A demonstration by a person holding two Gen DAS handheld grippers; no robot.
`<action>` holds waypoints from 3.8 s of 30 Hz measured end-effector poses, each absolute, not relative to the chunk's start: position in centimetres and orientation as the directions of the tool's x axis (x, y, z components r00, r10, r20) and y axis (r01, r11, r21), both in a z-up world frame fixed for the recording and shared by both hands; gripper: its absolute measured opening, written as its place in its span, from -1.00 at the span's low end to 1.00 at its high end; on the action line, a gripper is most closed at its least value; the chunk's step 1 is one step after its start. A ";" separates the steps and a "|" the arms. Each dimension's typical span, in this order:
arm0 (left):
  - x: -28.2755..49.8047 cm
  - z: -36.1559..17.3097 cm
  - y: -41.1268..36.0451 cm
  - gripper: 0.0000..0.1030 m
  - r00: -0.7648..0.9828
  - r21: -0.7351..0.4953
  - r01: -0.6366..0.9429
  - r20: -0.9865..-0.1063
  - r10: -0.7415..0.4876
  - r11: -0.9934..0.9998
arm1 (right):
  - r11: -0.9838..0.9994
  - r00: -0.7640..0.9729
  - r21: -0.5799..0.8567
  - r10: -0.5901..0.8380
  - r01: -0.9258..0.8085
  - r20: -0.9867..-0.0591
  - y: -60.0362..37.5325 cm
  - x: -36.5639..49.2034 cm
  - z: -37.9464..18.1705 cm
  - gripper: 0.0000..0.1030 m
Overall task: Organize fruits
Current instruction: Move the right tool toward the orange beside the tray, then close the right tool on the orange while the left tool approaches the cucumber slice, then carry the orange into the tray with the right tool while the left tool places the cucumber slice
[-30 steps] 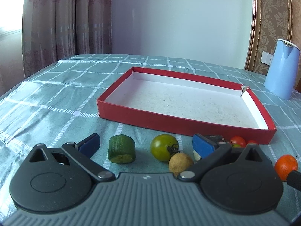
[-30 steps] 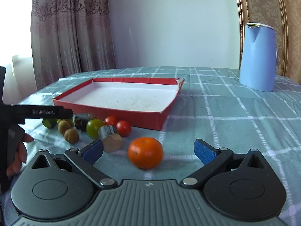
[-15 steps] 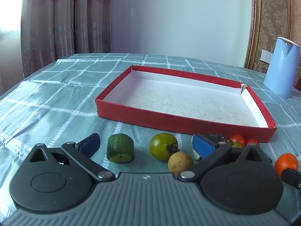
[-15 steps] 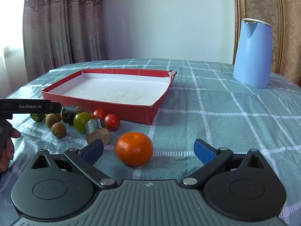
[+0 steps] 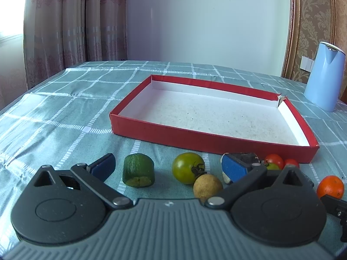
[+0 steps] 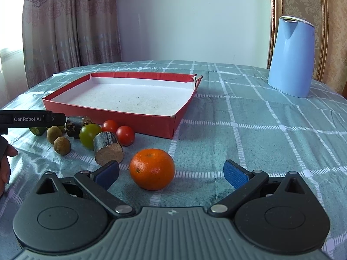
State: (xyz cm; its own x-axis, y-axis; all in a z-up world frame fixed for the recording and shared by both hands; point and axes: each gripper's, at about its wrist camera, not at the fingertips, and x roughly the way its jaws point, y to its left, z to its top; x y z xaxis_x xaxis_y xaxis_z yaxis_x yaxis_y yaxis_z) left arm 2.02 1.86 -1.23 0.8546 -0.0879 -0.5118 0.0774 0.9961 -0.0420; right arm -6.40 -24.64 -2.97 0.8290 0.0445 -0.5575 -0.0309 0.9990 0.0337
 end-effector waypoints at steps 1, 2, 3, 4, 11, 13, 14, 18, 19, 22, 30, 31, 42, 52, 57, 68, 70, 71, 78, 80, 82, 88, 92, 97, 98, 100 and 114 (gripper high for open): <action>2.0 -1.2 1.9 1.00 0.854 -0.042 0.077 -0.513 -0.087 0.996 | 0.999 0.827 0.031 0.045 -0.033 -0.560 -24.6 -6.3 -3.0 0.99; 2.0 -1.2 1.9 1.00 0.853 -0.043 0.076 -0.514 -0.087 0.996 | 0.999 0.824 0.028 0.044 -0.035 -0.564 -24.5 -6.3 -3.0 0.99; 2.1 -1.2 1.9 1.00 0.852 -0.043 0.076 -0.516 -0.087 0.996 | 0.999 0.821 0.026 0.049 -0.041 -0.569 -24.4 -6.2 -3.1 0.98; 2.0 -1.3 1.8 1.00 0.852 -0.042 0.077 -0.516 -0.088 0.996 | 0.998 0.816 0.022 0.054 -0.050 -0.575 -24.3 -6.1 -3.1 0.92; 2.1 -1.3 1.8 1.00 0.853 -0.042 0.077 -0.515 -0.088 0.996 | 0.997 0.802 0.010 0.064 -0.072 -0.594 -24.0 -5.7 -3.3 0.80; 2.1 -1.3 1.8 1.00 0.852 -0.042 0.078 -0.515 -0.088 0.996 | 0.997 0.803 0.010 0.064 -0.072 -0.593 -24.0 -5.7 -3.3 0.80; 2.1 -1.3 1.8 1.00 0.852 -0.042 0.078 -0.516 -0.088 0.996 | 0.997 0.802 0.010 0.064 -0.072 -0.594 -24.0 -5.7 -3.3 0.80; 2.2 -1.4 1.8 1.00 0.849 -0.041 0.078 -0.520 -0.088 0.996 | 0.997 0.800 0.009 0.069 -0.079 -0.596 -24.0 -5.6 -3.3 0.68; 2.2 -1.4 1.8 1.00 0.851 -0.041 0.079 -0.518 -0.088 0.996 | 0.996 0.798 0.007 0.072 -0.085 -0.598 -23.9 -5.5 -3.3 0.61; 2.2 -1.4 1.9 1.00 0.851 -0.041 0.079 -0.517 -0.089 0.996 | 0.995 0.797 0.006 0.084 -0.100 -0.598 -23.7 -5.5 -3.3 0.50; 2.2 -1.5 1.9 1.00 0.851 -0.041 0.079 -0.517 -0.089 0.996 | 0.988 0.799 0.018 0.136 -0.155 -0.586 -23.4 -5.9 -3.3 -0.10; 2.2 -1.5 1.9 1.00 0.852 -0.041 0.079 -0.516 -0.089 0.996 | 0.989 0.802 0.011 0.129 -0.150 -0.583 -23.4 -5.9 -3.3 -0.19; 1.8 -1.5 2.5 1.00 0.859 -0.053 0.055 -0.507 -0.075 0.997 | 0.990 0.834 0.061 0.141 -0.128 -0.533 -24.6 -6.0 -2.4 -0.22; 1.4 -0.6 6.0 1.00 0.863 -0.091 0.025 -0.500 -0.067 0.996 | 0.988 0.880 0.021 0.146 -0.153 -0.452 -23.6 -3.8 -0.1 -0.22; 1.5 -0.2 8.6 1.00 0.871 0.013 -0.034 -0.490 0.037 0.999 | 0.984 0.860 0.040 0.169 -0.171 -0.482 -23.7 -3.2 -0.9 -0.22; 2.2 -0.2 6.2 1.00 0.859 0.033 0.039 -0.511 -0.017 0.999 | 0.982 0.857 0.034 0.180 -0.187 -0.483 -23.3 -3.4 -1.1 -0.22; 2.3 -0.4 5.8 1.00 0.859 0.070 0.038 -0.512 0.003 0.997 | 0.981 0.855 0.036 0.183 -0.189 -0.486 -23.4 -3.4 -1.2 -0.22; 2.5 -0.7 5.6 1.00 0.851 0.081 0.041 -0.525 0.007 0.996 | 0.981 0.855 0.038 0.184 -0.189 -0.486 -23.4 -3.4 -1.2 -0.22; 3.7 -2.0 6.0 0.64 0.804 0.031 0.086 -0.592 -0.052 0.996 | 0.980 0.853 0.038 0.188 -0.195 -0.487 -23.3 -3.5 -1.3 -0.22; 3.6 -2.1 5.8 0.42 0.794 0.001 0.121 -0.600 -0.096 0.993 | 0.980 0.852 0.036 0.190 -0.198 -0.488 -23.2 -3.5 -1.3 -0.22; 3.2 -2.0 5.2 -0.16 0.800 0.012 0.167 -0.587 -0.128 0.986 | 0.980 0.853 0.032 0.188 -0.197 -0.487 -23.2 -3.5 -1.3 -0.22; 2.3 -2.0 4.1 -0.44 0.802 0.039 0.224 -0.575 -0.161 0.974 | 0.981 0.858 0.038 0.183 -0.188 -0.481 -23.3 -3.4 -1.3 -0.22; 1.7 -1.4 5.0 -0.45 0.829 0.012 0.177 -0.540 -0.143 0.984 | 0.981 0.862 0.043 0.185 -0.187 -0.473 -23.4 -3.4 -1.1 -0.22; 1.3 0.7 4.4 -0.44 0.863 0.056 0.165 -0.492 -0.116 0.985 | 0.985 0.875 0.024 0.166 -0.174 -0.455 -23.5 -3.1 -0.2 -0.22; 1.6 1.1 4.1 -0.44 0.867 0.062 0.165 -0.485 -0.114 0.984 | 0.985 0.880 0.018 0.160 -0.170 -0.448 -23.5 -2.9 0.1 -0.22; 2.4 1.6 3.2 -0.44 0.872 0.070 0.168 -0.475 -0.115 0.983 | 0.987 0.888 0.006 0.148 -0.161 -0.435 -23.4 -2.2 0.9 -0.22; 13.0 0.3 -1.9 -0.41 0.831 0.103 0.118 -0.554 -0.042 0.988 | 0.996 0.813 -0.015 0.065 -0.090 -0.578 -22.1 8.9 -0.5 -0.22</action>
